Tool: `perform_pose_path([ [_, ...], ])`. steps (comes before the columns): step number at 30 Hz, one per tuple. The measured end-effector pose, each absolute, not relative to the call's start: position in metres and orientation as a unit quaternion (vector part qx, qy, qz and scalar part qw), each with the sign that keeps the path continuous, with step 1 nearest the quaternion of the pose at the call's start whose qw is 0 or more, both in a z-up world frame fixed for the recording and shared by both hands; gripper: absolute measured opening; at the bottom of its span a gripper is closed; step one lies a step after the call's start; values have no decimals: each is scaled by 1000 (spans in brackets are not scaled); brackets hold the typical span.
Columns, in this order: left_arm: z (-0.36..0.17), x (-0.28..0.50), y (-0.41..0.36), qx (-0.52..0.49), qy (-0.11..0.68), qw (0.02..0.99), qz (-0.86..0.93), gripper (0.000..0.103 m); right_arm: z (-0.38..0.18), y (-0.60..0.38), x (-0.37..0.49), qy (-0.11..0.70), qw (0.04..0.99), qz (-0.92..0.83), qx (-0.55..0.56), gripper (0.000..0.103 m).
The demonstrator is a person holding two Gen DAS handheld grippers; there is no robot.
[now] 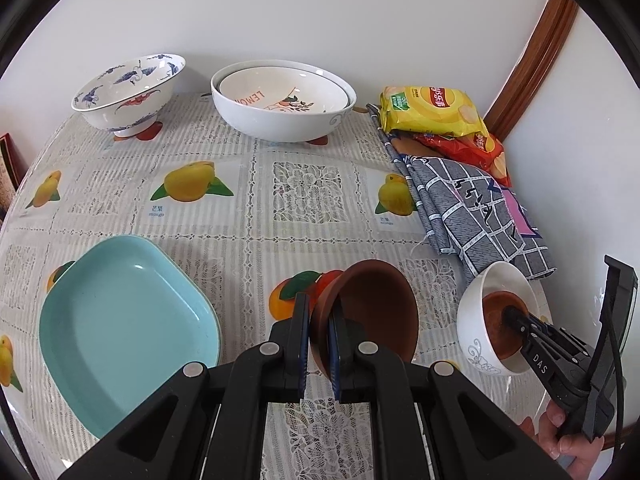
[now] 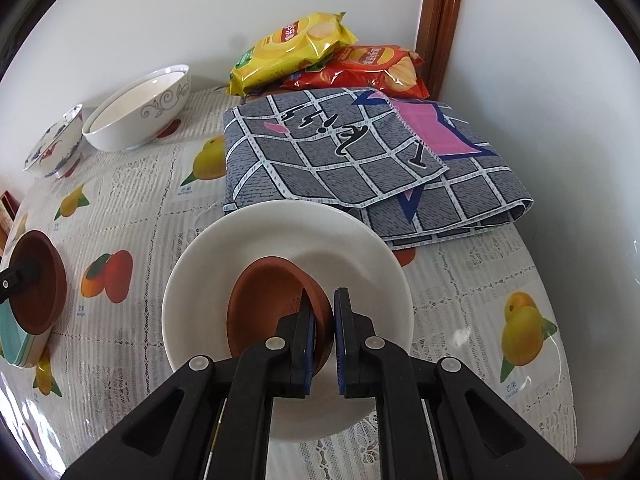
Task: Organize plates and bowls
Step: 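Lower the terracotta dish into the white bowl and open both grippers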
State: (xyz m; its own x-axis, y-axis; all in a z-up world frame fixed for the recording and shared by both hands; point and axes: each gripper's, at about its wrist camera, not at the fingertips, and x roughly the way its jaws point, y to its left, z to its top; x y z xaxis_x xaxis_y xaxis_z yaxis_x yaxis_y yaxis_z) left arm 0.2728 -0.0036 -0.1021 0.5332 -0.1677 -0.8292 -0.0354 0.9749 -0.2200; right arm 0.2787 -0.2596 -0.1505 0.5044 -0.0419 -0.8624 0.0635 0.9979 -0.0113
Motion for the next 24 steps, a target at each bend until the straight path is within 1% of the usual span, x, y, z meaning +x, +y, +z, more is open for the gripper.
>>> perform_pose_path([
  [6,-103,274,-4,-104,484,868,-40,9,-152,-255,283,501,864,-35,-3,9],
  [13,-103,275,-2,-102,486,867,-38,9,-159,-245,288,507,857,-59,-67,10],
  [15,-103,275,0,-101,486,867,-37,9,-162,-244,289,512,854,-58,-72,13],
  [17,-103,275,2,-103,486,867,-35,9,-165,-243,289,520,849,-55,-72,18],
  [21,-103,274,5,-107,484,868,-32,9,-168,-242,289,525,846,-56,-75,21],
  [22,-103,274,4,-108,484,868,-33,9,-168,-241,289,525,846,-56,-75,23],
  [23,-103,274,4,-108,484,868,-33,9,-167,-241,288,525,846,-55,-75,28],
  [24,-102,273,4,-109,484,868,-35,9,-166,-242,287,522,848,-55,-75,30],
])
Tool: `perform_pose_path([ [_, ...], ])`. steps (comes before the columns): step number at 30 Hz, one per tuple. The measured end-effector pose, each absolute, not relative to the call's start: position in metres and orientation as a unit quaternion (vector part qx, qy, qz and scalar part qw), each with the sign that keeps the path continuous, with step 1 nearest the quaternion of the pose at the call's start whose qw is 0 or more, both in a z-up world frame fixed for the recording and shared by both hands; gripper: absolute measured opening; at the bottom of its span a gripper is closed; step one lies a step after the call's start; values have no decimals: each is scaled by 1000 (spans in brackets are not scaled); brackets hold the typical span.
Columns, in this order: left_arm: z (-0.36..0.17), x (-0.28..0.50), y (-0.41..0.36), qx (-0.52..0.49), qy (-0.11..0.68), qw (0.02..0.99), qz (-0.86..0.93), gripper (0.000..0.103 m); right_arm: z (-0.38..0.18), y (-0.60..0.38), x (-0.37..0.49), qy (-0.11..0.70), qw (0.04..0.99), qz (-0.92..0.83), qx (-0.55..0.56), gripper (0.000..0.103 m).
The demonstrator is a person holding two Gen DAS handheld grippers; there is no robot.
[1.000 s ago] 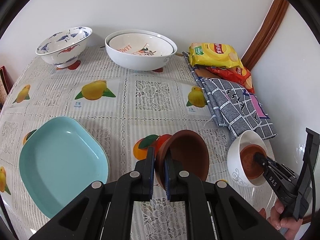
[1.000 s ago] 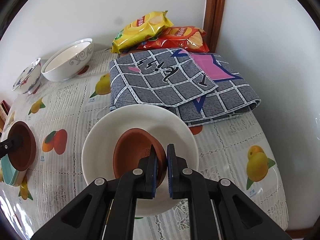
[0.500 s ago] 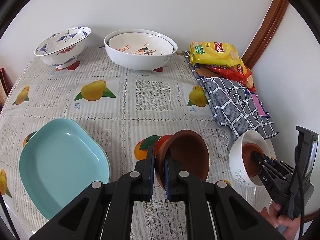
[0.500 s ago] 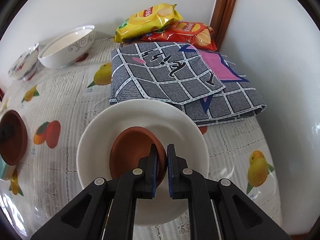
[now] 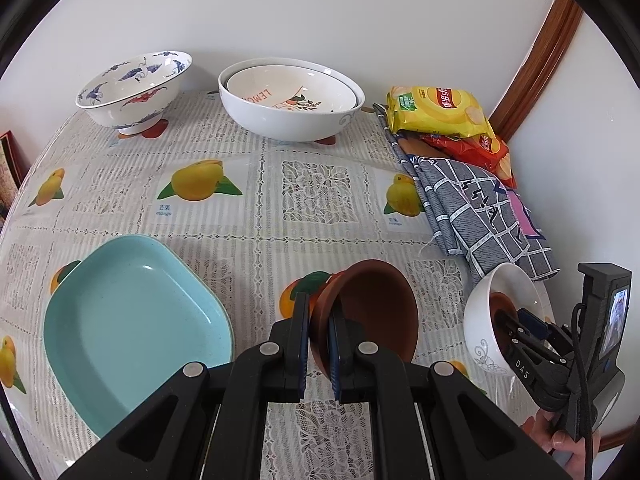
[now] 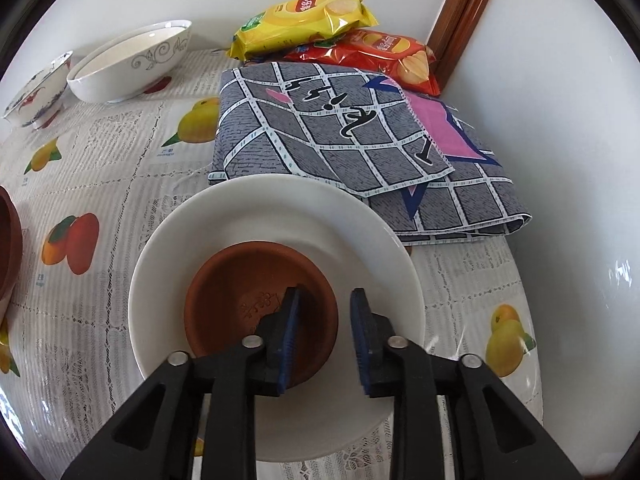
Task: Organize plates and bowls
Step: 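Lower the terracotta dish into the white bowl and open both grippers, then withdraw both grippers from the white bowl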
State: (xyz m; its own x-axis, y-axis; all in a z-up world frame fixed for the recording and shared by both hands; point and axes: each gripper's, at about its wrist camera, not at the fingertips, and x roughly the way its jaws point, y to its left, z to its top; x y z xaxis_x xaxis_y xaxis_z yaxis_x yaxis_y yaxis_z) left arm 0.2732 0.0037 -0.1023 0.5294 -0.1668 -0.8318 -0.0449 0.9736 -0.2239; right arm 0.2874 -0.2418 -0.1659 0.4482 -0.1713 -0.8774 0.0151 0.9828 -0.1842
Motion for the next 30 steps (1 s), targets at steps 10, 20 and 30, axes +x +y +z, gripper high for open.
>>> perform_pose_path([
  [10,-90,262,-12,-107,474,873,-50,9,-132,-258,263,489,871,-46,-35,35],
  [20,-75,250,-60,-91,461,879,-81,9,-88,-294,224,439,896,-59,-15,43],
  [30,-71,250,-115,-68,460,879,-104,9,-85,-336,197,435,898,-72,5,44],
])
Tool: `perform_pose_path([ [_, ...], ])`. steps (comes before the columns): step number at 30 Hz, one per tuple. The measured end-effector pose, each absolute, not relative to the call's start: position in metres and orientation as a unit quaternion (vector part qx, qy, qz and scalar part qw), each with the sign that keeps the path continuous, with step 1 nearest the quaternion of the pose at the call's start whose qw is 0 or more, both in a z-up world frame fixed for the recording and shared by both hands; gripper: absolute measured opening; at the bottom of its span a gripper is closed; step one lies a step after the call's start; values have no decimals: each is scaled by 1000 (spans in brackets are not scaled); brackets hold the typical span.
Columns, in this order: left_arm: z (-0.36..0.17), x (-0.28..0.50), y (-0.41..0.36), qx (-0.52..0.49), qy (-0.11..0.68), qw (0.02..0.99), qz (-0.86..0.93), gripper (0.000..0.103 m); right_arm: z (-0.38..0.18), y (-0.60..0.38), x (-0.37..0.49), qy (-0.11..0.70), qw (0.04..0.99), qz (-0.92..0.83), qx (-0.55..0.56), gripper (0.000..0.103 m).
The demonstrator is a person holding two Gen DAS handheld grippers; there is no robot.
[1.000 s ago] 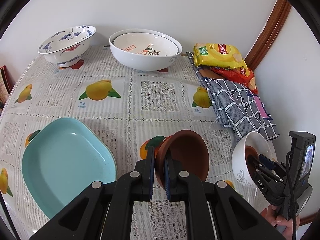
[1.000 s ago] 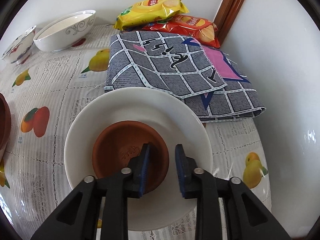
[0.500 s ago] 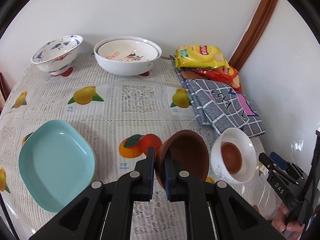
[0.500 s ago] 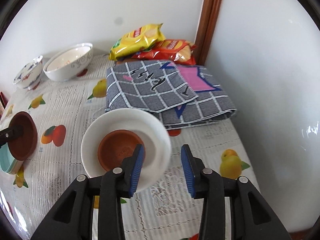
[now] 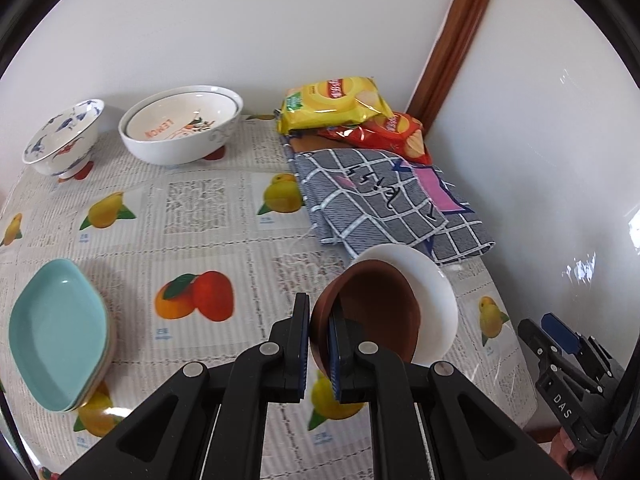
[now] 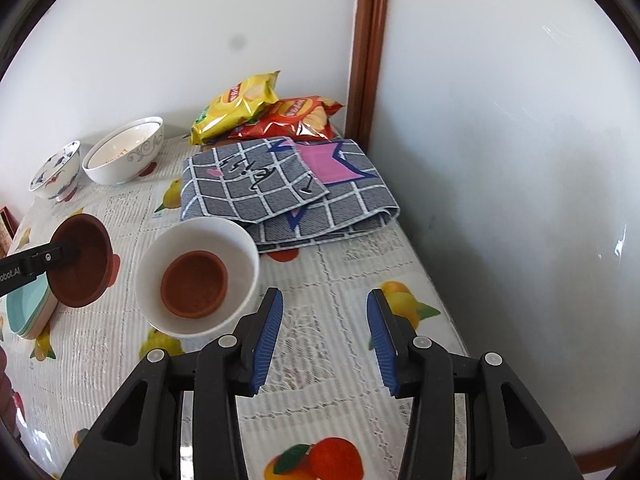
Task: Organize plates and bowls
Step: 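Withdraw both grippers from the white bowl, then grasp the white bowl rim with the left gripper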
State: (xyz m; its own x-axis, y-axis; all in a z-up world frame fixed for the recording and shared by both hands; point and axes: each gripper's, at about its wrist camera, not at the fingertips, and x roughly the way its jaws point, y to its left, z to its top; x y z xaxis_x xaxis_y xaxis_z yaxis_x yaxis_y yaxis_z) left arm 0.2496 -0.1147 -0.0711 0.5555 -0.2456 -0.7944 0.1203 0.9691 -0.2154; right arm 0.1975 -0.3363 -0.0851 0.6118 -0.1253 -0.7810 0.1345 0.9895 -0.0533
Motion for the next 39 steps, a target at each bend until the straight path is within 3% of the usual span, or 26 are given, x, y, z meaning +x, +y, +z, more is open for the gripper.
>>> perform_pose_path([
  [17,-89,266,-163,-53,478,870,-105,9,-93,-379,179,423,903,-65,36,48],
  [39,-132,290,-179,-64,512,851,-99,9,-127,-375,189,465,884,-42,39,48],
])
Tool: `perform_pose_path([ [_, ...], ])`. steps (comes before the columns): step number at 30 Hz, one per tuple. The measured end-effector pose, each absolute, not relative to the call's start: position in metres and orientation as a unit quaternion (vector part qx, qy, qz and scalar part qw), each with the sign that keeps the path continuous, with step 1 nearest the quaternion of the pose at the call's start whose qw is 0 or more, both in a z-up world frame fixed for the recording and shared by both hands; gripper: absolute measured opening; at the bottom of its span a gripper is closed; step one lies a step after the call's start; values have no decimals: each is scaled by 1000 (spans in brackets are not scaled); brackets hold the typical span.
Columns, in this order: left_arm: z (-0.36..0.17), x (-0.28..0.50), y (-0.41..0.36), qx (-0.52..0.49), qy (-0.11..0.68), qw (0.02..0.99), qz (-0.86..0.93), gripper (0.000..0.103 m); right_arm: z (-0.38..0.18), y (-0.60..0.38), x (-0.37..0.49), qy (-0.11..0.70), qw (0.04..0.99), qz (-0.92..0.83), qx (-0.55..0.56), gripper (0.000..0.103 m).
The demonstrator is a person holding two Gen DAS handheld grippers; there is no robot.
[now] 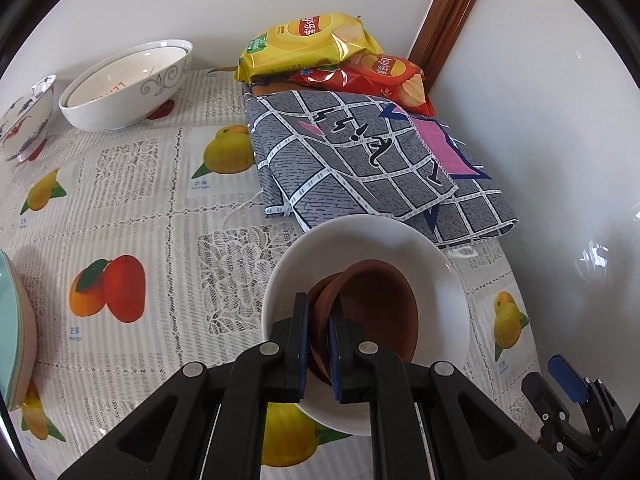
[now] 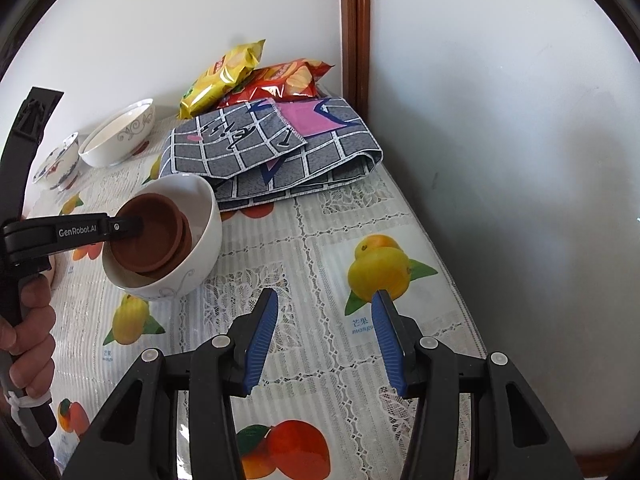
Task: Organize plates and bowls
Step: 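Grasp the white bowl rim with the left gripper, then lift the white bowl with the left gripper and carry it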
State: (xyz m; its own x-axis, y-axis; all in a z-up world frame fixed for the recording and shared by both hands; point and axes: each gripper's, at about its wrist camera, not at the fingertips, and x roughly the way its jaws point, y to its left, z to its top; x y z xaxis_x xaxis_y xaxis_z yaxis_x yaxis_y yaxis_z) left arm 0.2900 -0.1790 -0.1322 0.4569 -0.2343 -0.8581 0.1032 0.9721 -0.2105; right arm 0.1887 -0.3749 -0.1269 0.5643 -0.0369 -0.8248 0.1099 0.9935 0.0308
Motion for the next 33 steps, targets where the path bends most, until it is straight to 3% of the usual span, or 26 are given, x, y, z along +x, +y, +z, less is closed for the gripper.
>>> perform_pose_path([
  [11,-133,293,-180,-67,518,845,-117,10,-125,-367,200,463,885,-33,29,50],
  [16,-122,287,-178,-61,505,851,-131,19,-129,-359,213,465,884,-18,38,51],
  [24,-106,284,-156,-61,486,865,-112,25,-129,-347,232,462,885,9,61,51],
  [33,-127,291,-141,-65,518,847,-101,25,-137,-331,260,486,870,27,83,43],
])
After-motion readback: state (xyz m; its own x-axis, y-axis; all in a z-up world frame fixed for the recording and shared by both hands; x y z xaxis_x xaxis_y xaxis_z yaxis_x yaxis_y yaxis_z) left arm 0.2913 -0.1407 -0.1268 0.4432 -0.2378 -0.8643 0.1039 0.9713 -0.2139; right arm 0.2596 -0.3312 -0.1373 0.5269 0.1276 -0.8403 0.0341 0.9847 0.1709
